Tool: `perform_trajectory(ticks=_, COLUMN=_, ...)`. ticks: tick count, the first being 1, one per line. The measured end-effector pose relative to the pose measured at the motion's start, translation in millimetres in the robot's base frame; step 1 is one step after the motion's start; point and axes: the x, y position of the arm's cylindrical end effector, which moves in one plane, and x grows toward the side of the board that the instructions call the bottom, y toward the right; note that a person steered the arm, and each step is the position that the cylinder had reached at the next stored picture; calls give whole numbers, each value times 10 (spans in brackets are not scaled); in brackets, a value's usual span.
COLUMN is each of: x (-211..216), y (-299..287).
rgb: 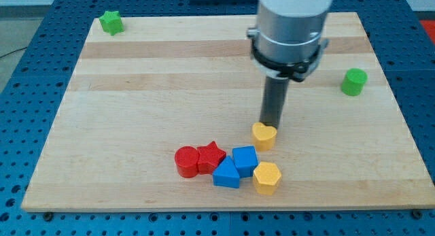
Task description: Place the green circle above to the yellow heart
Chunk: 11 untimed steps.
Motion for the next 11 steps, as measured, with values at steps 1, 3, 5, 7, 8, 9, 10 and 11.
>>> perform_trajectory(ticks=1, x=141, y=-158)
perform_trajectory(ticks=3, x=124, y=150)
perform_trajectory(ticks=5, x=95, y=2415)
perform_trajectory(ticks=7, x=-1080, y=2138)
perform_trajectory(ticks=8, x=-946, y=1699)
perform_trajectory(ticks=9, x=-668, y=1280)
perform_trajectory(ticks=10, x=-388, y=988)
perform_trajectory(ticks=11, x=-327, y=519)
